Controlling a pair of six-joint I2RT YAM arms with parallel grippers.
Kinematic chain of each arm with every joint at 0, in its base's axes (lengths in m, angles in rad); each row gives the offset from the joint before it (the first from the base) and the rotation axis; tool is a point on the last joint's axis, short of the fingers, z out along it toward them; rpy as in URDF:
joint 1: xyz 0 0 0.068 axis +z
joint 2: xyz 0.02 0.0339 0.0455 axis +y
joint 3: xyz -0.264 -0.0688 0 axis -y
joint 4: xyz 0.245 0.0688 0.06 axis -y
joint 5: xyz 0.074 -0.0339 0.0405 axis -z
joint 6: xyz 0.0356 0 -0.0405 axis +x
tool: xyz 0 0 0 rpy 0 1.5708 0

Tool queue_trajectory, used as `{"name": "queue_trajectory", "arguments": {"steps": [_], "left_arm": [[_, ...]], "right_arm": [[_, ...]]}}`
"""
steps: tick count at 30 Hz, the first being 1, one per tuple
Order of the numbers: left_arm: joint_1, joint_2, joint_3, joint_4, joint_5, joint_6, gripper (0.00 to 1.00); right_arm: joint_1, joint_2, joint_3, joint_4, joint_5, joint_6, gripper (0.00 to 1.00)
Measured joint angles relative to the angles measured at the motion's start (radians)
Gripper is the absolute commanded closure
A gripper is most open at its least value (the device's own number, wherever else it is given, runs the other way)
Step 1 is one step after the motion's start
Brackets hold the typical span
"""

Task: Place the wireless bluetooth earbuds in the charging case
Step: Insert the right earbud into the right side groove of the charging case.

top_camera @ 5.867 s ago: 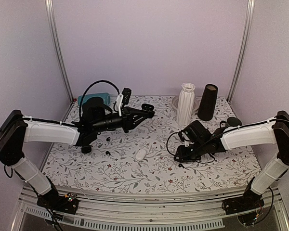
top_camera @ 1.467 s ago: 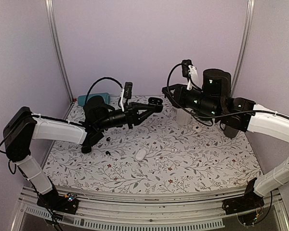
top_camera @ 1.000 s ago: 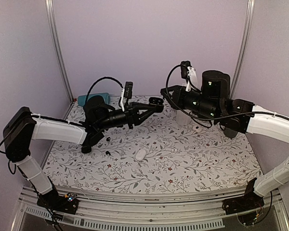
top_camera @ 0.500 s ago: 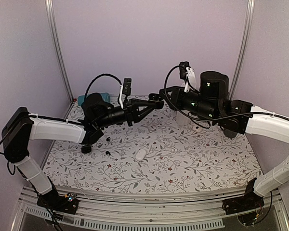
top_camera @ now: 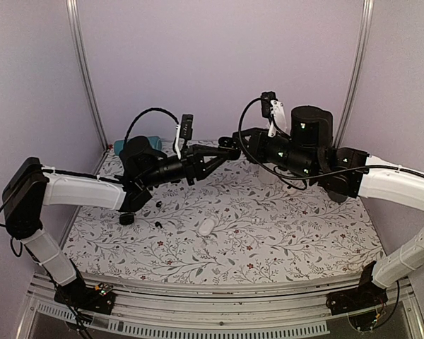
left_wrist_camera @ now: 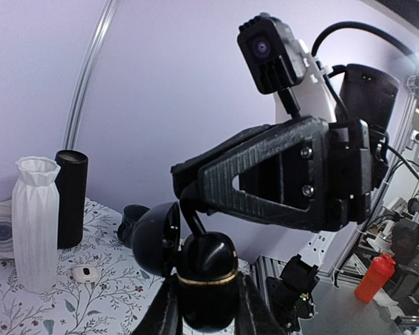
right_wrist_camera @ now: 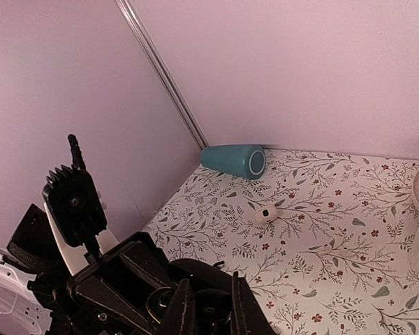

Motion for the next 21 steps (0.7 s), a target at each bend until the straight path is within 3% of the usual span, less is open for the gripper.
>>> {"name": "queue_trajectory", "arguments": {"steps": [21], "left_arm": [[-0.005,-0.032,0.0,-0.049,-0.042,0.024,1.0]], "right_arm": [[0.006,0.0,0.0,0.013,0.004,-0.015,0.88]]}}
